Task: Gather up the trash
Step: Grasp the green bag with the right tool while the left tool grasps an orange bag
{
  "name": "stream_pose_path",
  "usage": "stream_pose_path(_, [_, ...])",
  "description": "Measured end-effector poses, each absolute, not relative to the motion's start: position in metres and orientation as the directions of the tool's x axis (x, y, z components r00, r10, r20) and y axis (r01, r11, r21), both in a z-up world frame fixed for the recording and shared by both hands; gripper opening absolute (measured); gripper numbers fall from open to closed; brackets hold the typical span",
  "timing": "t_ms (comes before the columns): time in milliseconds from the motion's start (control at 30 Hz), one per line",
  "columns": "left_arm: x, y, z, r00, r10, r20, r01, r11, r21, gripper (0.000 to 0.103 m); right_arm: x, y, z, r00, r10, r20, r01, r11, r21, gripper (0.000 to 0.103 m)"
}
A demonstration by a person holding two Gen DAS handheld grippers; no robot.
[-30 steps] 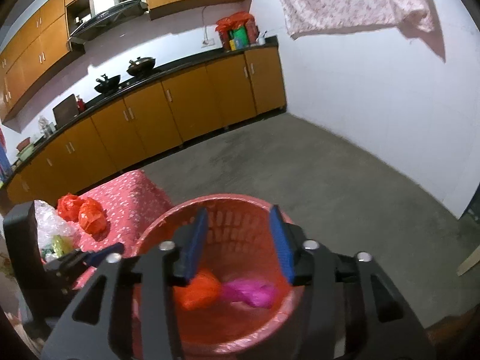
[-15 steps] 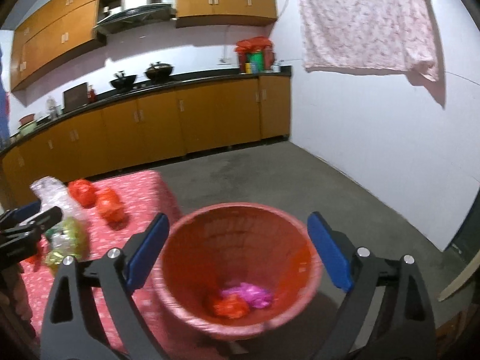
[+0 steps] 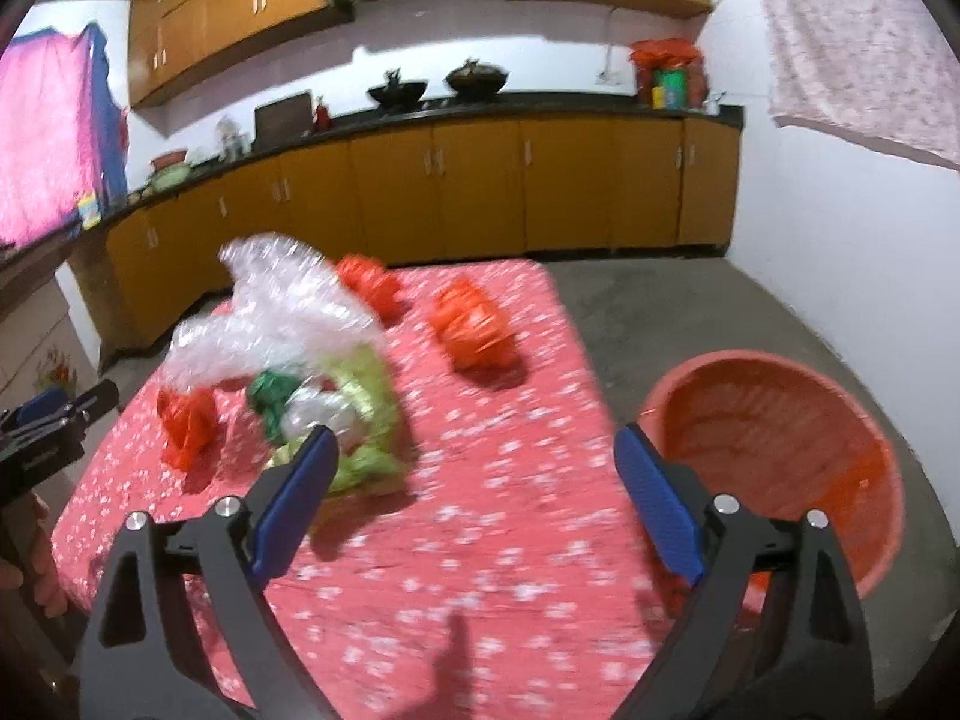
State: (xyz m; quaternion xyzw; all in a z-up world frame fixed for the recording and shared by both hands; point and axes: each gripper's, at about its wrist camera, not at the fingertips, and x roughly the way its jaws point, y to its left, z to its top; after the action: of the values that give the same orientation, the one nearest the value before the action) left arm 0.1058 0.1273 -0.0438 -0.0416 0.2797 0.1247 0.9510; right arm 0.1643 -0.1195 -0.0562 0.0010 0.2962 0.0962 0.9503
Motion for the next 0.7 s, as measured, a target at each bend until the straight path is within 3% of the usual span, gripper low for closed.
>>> stream_pose_path(167, [0.116,0.151,-0.062,0.792,0.228,-0.566,-0.298,0.954,-0.032,0.097,0.180,-0.089,-0.075,0.784,0.183,-0.594,-0.185,0.981,0.059,0.087])
stream_pose_path(533, [0.158,0.142,-0.089,0.769,0.187,-0.611,-0.256,0.966,-0.028,0.096,0.217,-0.052,-0.110,0.697,0.198,-0.689,-0.233,0.972,0.043,0.070])
stream_pose_path(700, [0.176,0.142,-0.102,0.732,0.201,-0.651,-0.267,0.964,-0.002,0.092,0.222,-0.050,-0.124,0.666,0.162,-0.728,-0.237,0.971,-0.001,0.041])
